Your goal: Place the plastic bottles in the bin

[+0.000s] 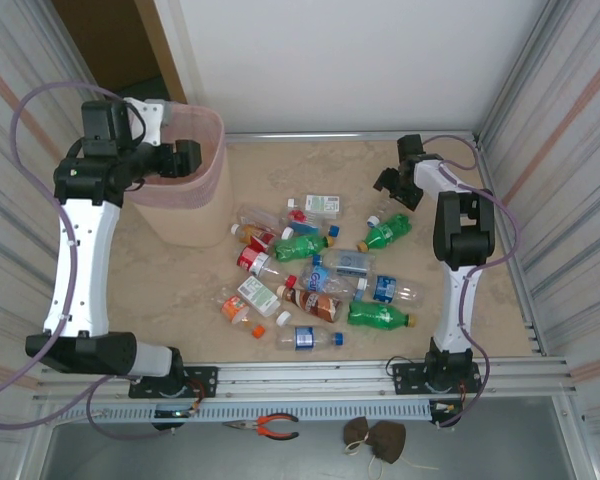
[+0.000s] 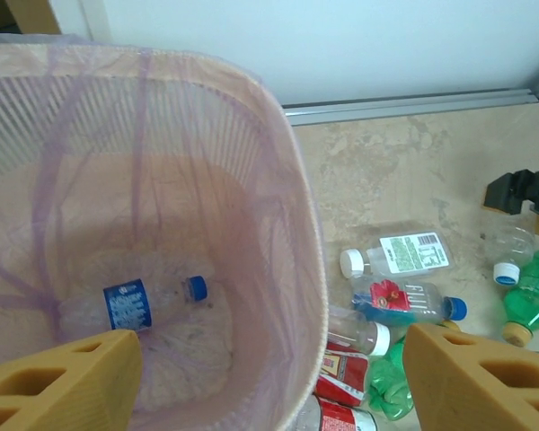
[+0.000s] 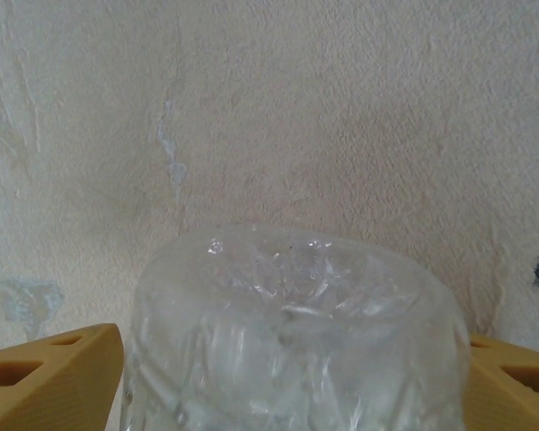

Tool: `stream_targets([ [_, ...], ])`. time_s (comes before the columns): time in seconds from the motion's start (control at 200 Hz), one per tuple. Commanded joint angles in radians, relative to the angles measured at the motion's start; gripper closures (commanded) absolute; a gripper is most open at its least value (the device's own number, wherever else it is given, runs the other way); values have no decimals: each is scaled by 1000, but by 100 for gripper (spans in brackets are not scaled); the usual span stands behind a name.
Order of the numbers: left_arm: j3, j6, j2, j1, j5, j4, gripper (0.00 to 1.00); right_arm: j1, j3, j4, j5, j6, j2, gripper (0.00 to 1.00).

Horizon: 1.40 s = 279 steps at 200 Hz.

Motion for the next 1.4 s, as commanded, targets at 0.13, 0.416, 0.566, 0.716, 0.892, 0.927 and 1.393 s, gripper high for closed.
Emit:
stream_targets([
  [0.13, -109, 39, -122, 6, 27, 114, 19, -14, 27, -13, -11, 27, 21, 25],
  [0.416, -159, -27, -156, 16, 52, 120, 19, -17, -1, 14, -27, 27, -54, 37],
  [0.566, -211, -89, -181, 61, 157, 168, 22, -15, -29, 34, -35, 21, -154, 38],
  [0.716, -247, -129, -198, 93, 239, 207, 23, -2, -86, 81, -50, 0, -290, 39],
  [0.892, -293, -173, -218, 92, 307, 265, 21, 25, -151, 121, -139, -49, -472, 39],
  [0.927, -309, -194, -226, 92, 318, 286, 21, 31, -161, 123, -157, -62, -510, 38],
  [1.393, -420, -276, -247, -44, 506, 560, 24, 198, -305, 283, -325, -235, -873, 40],
])
